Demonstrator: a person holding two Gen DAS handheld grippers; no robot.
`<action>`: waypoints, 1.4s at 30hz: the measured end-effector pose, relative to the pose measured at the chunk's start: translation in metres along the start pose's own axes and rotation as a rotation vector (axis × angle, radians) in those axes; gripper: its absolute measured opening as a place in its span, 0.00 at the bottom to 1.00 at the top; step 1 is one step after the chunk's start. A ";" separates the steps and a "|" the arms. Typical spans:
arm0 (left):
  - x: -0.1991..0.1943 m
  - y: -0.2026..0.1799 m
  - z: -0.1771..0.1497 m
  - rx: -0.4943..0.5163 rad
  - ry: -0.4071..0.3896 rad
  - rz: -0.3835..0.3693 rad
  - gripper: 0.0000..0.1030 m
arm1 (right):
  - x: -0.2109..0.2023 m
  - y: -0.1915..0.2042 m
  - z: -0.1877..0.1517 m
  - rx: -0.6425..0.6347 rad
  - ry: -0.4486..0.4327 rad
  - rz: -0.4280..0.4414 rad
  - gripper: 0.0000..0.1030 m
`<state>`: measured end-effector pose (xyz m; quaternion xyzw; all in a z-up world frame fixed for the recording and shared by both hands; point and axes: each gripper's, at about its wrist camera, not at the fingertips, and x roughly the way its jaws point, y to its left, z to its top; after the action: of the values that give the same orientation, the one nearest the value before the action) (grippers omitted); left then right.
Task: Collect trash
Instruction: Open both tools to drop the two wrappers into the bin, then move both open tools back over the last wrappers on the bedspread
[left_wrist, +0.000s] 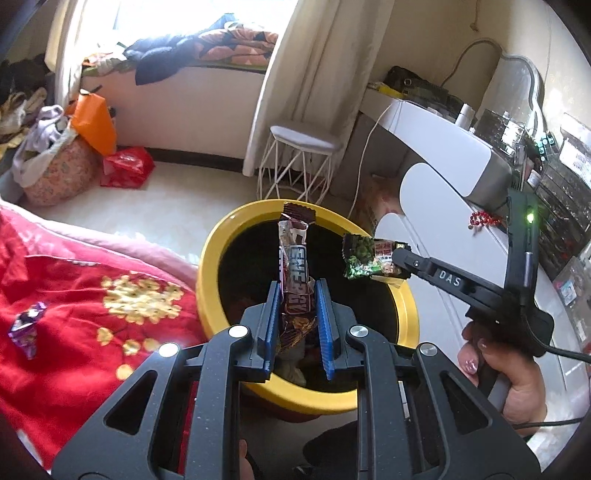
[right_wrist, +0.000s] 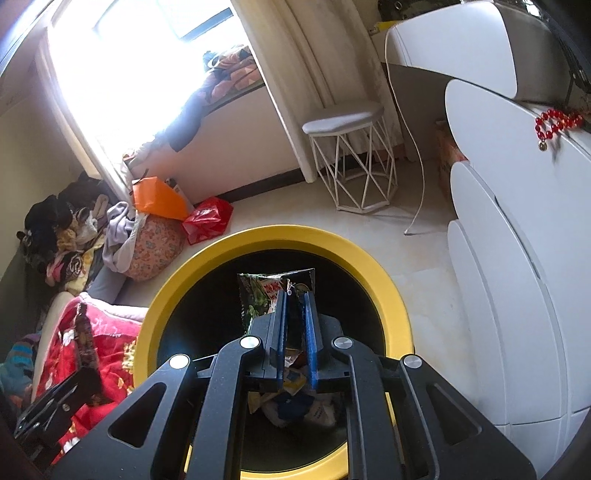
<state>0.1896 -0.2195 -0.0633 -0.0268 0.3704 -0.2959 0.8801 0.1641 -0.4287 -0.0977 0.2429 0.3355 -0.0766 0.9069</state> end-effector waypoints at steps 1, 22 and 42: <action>0.003 0.000 0.000 -0.003 0.005 -0.012 0.14 | 0.001 -0.001 -0.001 0.004 0.009 0.004 0.11; -0.064 0.048 -0.013 -0.097 -0.126 0.142 0.83 | -0.023 0.059 -0.006 -0.131 -0.029 0.107 0.52; -0.137 0.113 -0.035 -0.221 -0.232 0.304 0.90 | -0.052 0.161 -0.046 -0.380 -0.095 0.250 0.71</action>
<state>0.1470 -0.0462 -0.0316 -0.1007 0.2964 -0.1121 0.9431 0.1470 -0.2676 -0.0317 0.1034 0.2682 0.0897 0.9536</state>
